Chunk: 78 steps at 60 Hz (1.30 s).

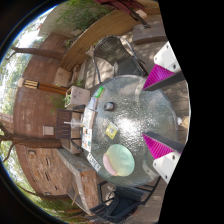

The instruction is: Arrange mouse

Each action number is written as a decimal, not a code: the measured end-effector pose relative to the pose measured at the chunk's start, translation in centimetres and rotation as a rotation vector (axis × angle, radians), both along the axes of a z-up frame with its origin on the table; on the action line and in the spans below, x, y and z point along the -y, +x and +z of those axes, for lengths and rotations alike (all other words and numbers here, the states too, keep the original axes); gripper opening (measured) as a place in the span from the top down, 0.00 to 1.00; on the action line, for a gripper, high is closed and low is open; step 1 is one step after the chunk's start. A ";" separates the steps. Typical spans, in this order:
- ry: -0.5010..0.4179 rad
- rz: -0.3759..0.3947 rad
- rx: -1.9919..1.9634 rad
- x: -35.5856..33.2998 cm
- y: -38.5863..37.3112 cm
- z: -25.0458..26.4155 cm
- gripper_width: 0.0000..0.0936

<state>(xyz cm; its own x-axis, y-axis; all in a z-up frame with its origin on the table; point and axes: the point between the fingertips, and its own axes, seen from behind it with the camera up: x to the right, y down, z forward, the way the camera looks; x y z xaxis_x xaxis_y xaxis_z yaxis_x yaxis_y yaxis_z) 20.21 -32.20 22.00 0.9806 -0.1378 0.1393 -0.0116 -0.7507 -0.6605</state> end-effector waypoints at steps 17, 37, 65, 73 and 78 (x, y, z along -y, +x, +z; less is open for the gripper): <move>0.053 0.005 -0.049 -15.2 7.5 -11.8 0.08; 0.148 0.069 -0.073 -32.5 11.0 -20.7 0.10; 0.166 0.012 -0.038 -35.8 12.4 -22.8 0.61; 0.240 -0.020 0.019 -35.4 12.8 -18.0 0.60; 0.349 -0.047 0.008 -35.0 11.1 -10.9 0.61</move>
<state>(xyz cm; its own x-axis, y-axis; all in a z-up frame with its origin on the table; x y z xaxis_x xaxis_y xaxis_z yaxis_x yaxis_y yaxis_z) 31.32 2.81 11.14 0.9712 -0.2231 0.0839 -0.0342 -0.4788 -0.8772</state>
